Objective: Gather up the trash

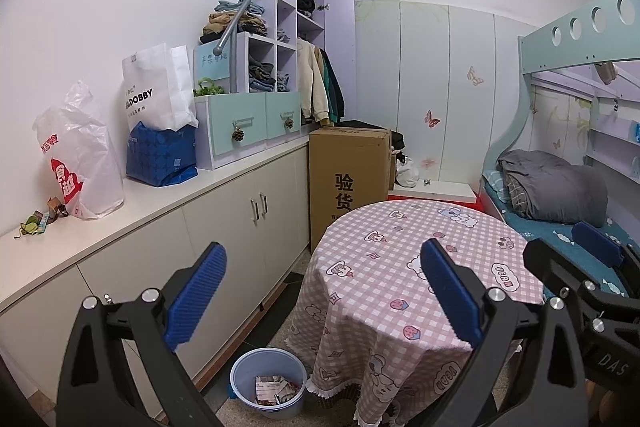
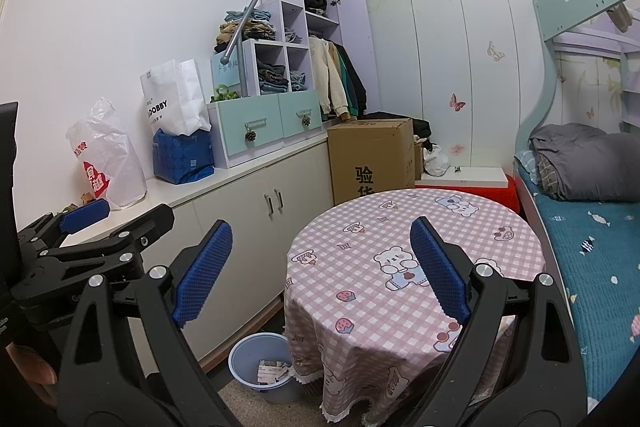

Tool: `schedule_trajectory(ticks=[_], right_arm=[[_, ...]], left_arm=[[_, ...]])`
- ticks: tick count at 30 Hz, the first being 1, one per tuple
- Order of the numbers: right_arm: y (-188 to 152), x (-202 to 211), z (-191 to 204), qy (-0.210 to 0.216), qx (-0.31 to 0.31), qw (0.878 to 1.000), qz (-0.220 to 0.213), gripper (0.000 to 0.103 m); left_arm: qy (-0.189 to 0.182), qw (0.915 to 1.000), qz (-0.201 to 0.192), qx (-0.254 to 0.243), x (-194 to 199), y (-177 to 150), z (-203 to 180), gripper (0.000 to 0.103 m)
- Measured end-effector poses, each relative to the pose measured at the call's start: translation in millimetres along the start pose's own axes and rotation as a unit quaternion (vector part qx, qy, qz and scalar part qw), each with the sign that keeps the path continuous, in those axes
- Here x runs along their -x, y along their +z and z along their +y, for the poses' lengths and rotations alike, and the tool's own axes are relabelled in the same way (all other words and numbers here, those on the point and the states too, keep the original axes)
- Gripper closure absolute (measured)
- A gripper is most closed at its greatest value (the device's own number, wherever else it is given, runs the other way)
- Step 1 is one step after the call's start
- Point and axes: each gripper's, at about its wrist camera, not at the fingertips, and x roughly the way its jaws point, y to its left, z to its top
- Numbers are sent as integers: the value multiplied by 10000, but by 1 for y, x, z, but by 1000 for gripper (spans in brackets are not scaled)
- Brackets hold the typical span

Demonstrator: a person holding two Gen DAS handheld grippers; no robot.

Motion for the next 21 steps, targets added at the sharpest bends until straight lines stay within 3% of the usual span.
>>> schedule_trajectory(ticks=[21], right_arm=[[-3, 1, 3, 5, -18, 10000, 0, 14]], left_arm=[[-45, 10000, 21, -30, 0, -3, -2, 7]])
